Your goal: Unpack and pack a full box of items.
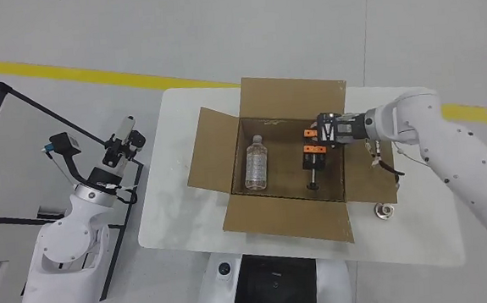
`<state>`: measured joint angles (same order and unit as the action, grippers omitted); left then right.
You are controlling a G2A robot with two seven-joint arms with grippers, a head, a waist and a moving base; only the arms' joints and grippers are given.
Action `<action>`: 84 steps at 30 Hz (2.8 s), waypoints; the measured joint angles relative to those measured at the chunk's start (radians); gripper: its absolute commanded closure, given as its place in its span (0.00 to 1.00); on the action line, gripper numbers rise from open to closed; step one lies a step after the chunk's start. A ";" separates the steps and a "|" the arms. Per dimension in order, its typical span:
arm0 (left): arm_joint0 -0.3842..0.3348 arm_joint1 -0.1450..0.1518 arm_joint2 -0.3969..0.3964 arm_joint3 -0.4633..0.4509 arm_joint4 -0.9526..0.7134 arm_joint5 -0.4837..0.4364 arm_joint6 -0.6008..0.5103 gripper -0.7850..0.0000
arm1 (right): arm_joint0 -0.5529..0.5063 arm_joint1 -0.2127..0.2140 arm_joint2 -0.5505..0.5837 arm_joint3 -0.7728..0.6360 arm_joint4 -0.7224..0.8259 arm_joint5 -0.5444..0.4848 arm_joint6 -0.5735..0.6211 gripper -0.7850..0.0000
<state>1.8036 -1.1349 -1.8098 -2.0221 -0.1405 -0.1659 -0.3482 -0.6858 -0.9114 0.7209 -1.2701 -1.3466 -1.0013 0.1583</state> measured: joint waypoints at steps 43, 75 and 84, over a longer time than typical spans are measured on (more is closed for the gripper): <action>0.000 0.000 0.000 0.000 0.000 0.000 0.000 0.00 | 0.150 -0.245 -0.258 0.367 -0.126 0.038 0.091 0.57; 0.000 0.000 0.000 0.000 0.000 0.000 0.000 0.00 | -1.010 0.224 1.118 -0.247 0.352 0.019 -0.479 0.56; 0.000 0.000 0.000 0.000 0.000 0.000 0.000 0.00 | -1.135 0.207 1.101 -0.290 0.372 0.071 -0.510 0.32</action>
<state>1.8036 -1.1349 -1.8098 -2.0221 -0.1405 -0.1659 -0.3482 -1.8204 -0.7044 1.8220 -1.5605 -0.9750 -0.9299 -0.3522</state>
